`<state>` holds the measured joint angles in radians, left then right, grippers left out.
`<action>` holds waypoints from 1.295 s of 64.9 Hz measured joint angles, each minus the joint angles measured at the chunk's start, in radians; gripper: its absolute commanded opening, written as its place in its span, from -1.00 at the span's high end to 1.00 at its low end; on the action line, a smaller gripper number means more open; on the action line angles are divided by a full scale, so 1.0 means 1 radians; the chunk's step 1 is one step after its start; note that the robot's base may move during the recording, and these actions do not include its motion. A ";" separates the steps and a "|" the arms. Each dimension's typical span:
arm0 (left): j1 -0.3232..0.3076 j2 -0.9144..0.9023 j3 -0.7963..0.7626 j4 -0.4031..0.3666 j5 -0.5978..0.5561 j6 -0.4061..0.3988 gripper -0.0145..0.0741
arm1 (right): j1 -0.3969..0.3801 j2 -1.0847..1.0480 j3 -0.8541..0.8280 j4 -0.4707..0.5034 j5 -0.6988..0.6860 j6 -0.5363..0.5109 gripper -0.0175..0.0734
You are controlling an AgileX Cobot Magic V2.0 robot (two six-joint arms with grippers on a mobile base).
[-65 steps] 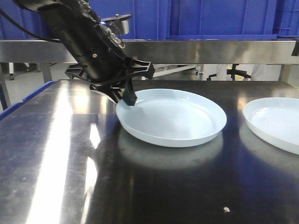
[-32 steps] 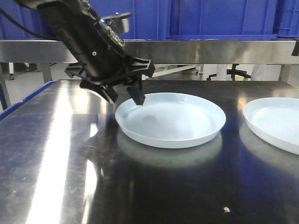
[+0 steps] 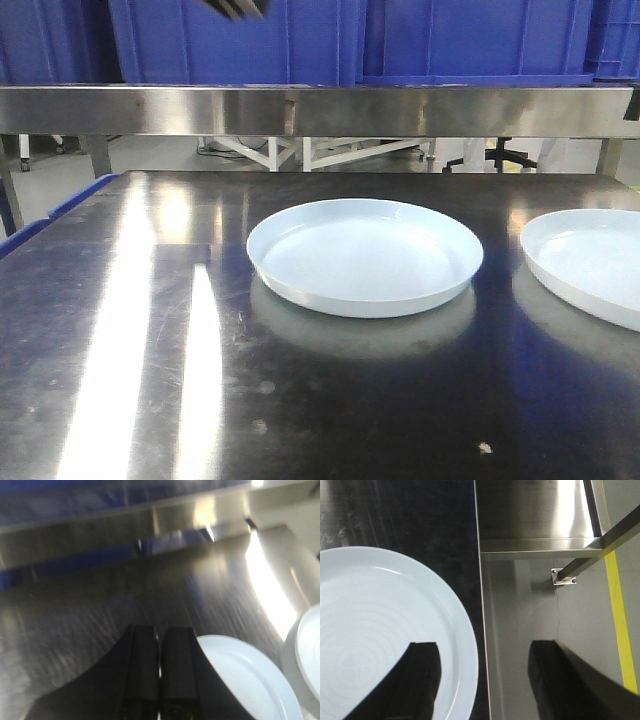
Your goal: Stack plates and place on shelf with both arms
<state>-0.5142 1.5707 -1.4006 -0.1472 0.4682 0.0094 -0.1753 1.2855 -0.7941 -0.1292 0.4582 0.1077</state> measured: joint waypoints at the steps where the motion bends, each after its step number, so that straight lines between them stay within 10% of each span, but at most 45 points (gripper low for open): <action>1: 0.006 -0.013 0.005 0.000 0.000 0.000 0.45 | 0.000 0.000 0.000 0.002 0.000 0.000 -0.48; 45: 0.406 -0.720 0.706 0.008 -0.225 -0.024 0.45 | 0.026 0.000 0.000 0.037 0.000 0.000 -0.48; 84: 0.422 -0.832 0.883 0.067 -0.250 -0.024 0.45 | 0.026 0.000 0.000 0.044 0.000 0.000 -0.48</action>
<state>-0.0923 0.7388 -0.5174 -0.0801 0.2183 -0.0145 -0.1491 1.2855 -0.7941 -0.0853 0.4587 0.1077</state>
